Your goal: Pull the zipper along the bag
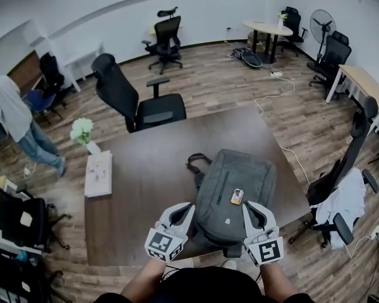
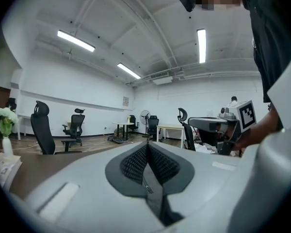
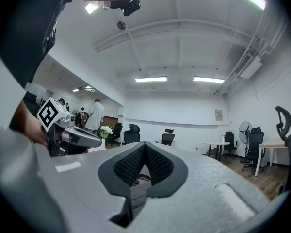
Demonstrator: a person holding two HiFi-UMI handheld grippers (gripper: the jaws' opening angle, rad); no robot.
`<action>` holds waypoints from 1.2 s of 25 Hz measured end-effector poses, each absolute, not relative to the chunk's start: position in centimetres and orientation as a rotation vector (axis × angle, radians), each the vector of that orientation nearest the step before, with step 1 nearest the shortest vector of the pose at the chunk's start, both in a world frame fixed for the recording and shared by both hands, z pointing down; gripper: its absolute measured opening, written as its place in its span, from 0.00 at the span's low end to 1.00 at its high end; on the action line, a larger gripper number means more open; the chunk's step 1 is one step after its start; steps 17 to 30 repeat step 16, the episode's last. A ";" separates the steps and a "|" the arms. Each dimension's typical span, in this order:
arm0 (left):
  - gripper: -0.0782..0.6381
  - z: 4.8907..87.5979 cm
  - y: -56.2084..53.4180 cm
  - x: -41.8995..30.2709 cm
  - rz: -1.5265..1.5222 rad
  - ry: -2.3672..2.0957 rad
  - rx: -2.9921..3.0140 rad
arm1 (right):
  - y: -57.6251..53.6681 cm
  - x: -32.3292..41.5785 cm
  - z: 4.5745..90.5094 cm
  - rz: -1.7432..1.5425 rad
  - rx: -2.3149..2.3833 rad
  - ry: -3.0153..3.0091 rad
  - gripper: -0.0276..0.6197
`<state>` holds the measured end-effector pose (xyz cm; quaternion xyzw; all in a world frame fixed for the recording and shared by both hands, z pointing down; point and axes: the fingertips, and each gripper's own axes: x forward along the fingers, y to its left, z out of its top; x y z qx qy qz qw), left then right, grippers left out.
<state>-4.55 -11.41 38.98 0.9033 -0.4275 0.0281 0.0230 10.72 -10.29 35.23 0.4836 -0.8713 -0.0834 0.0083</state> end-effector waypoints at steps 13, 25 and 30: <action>0.13 36.7 -11.4 -3.5 0.087 -1.343 2.844 | -9.4 11.5 33.2 -0.354 1.546 -2.738 0.05; 0.13 36.4 -11.6 -3.3 0.086 -1.355 2.851 | -9.4 11.8 33.0 -0.358 1.559 -2.740 0.05; 0.13 36.4 -11.6 -3.3 0.086 -1.355 2.851 | -9.4 11.8 33.0 -0.358 1.559 -2.740 0.05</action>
